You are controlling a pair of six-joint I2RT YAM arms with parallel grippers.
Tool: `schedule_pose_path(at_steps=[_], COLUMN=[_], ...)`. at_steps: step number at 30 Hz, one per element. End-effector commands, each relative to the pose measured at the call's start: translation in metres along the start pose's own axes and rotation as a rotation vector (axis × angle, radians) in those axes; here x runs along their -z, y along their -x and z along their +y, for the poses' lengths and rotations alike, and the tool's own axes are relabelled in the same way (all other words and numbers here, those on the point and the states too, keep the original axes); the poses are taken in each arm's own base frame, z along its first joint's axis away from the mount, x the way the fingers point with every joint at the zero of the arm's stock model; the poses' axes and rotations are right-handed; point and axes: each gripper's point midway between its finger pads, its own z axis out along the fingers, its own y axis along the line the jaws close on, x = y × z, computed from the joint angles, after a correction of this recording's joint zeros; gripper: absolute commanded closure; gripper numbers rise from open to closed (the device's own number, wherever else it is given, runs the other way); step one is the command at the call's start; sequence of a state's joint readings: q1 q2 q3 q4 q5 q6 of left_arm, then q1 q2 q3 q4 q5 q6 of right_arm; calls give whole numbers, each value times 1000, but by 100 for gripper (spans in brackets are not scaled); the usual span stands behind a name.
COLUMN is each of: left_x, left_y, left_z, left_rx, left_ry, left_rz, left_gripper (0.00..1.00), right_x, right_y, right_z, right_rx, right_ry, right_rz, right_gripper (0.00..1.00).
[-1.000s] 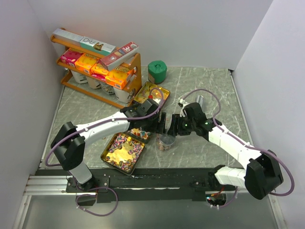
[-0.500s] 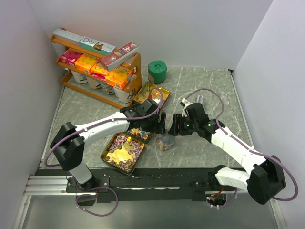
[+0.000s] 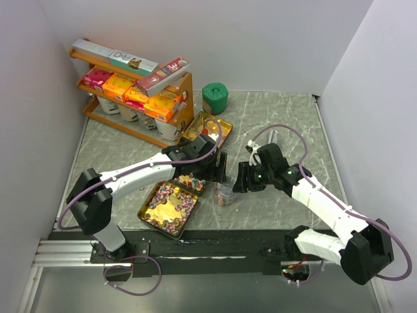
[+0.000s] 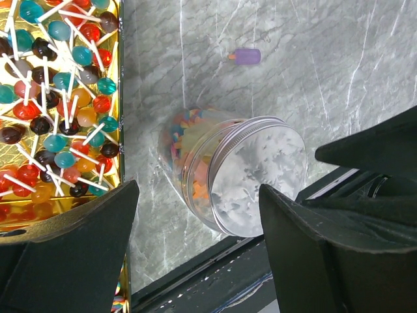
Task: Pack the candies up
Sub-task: Close the bottle lid on the packing bottle.
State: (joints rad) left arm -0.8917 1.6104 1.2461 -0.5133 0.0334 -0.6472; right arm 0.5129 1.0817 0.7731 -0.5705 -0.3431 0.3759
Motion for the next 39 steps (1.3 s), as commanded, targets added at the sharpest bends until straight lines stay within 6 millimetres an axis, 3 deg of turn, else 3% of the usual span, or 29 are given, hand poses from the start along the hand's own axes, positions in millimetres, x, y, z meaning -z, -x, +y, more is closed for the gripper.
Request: schedule_pose_path(at_steps=[1, 7, 17, 28, 33, 39], left_x=[15, 19, 18, 20, 23, 29], left_y=[15, 16, 11, 13, 17, 24], left_z=[-15, -15, -13, -13, -14, -16], left_rx=[-4, 2, 19, 15, 10, -1], left_ry=[-56, -54, -54, -48, -47, -51], left_rz=[-56, -63, -60, -64, -78, -105], left_gripper=[20, 20, 20, 20, 17, 5], right_x=[3, -7, -7, -11, -6, -1], right_y=[13, 10, 21, 17, 22, 27], right_z=[18, 19, 25, 22, 18, 16], right_rx=[34, 23, 24, 13, 13, 19], right_ry=[75, 94, 121, 108, 74, 49], right_rz=[-12, 11, -32, -14, -44, -73], right_gripper=[46, 48, 49, 48, 42, 28])
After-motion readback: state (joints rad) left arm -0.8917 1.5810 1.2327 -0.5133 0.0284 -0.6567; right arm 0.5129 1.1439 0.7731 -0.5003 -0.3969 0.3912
